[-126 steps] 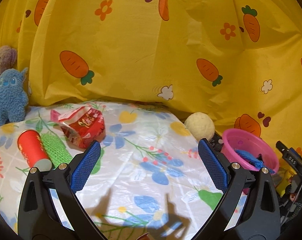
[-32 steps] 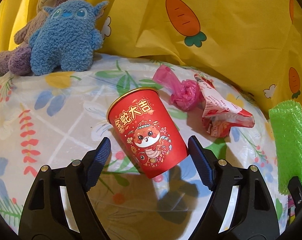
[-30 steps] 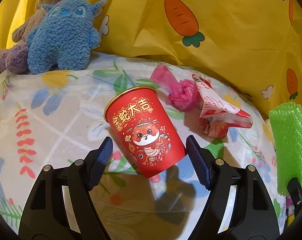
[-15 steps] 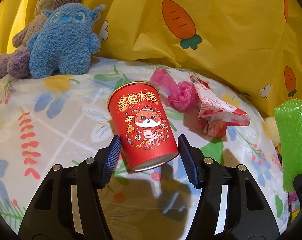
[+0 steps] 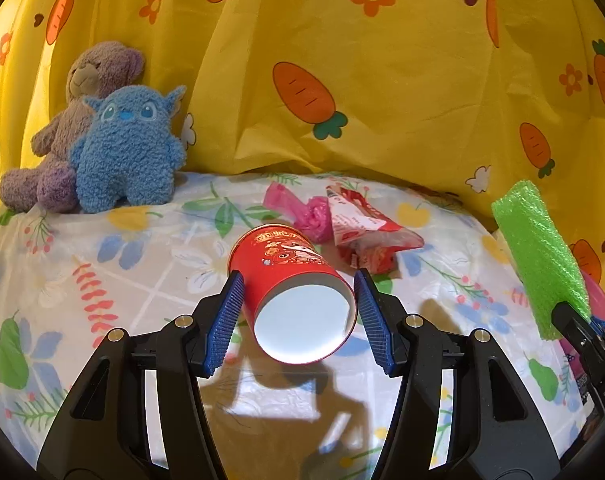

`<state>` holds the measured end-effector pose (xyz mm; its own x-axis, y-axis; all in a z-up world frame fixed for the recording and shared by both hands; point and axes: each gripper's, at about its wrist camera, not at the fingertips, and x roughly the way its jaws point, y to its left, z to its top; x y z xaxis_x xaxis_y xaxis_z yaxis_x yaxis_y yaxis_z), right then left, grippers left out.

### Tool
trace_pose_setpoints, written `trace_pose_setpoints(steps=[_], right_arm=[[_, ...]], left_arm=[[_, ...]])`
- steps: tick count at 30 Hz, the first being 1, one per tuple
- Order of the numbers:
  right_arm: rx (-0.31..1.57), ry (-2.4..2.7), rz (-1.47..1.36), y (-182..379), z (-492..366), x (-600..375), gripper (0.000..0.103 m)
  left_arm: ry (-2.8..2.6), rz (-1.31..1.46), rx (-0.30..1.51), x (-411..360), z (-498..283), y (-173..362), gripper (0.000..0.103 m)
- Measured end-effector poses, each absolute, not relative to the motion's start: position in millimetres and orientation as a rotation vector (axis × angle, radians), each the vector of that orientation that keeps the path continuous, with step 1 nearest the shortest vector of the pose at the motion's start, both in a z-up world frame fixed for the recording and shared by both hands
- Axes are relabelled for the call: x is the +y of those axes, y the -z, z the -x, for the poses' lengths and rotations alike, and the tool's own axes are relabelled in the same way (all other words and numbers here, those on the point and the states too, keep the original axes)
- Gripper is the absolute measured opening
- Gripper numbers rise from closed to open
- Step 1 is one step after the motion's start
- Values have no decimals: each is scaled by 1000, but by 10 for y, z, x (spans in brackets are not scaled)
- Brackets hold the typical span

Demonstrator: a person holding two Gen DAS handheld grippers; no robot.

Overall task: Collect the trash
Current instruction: 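Grasp the red paper cup with the left tool while the right tool holds the green sleeve, then carry the red cup and green sleeve over the pink bucket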

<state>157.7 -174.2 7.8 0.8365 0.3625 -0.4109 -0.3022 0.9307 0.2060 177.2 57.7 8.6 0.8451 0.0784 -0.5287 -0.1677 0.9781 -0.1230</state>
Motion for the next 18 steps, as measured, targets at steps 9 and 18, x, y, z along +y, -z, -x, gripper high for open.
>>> trace_pose_setpoints(steps=[9,18], right_arm=[[432,-301,-162,-145,-1423,-2060,16],[407,-245,-193,-163,-1295,-2375,16]], left_arm=[[-17,135,485,167,-1507,-265,56],[107,89,451,-329,-1401,-401,56]])
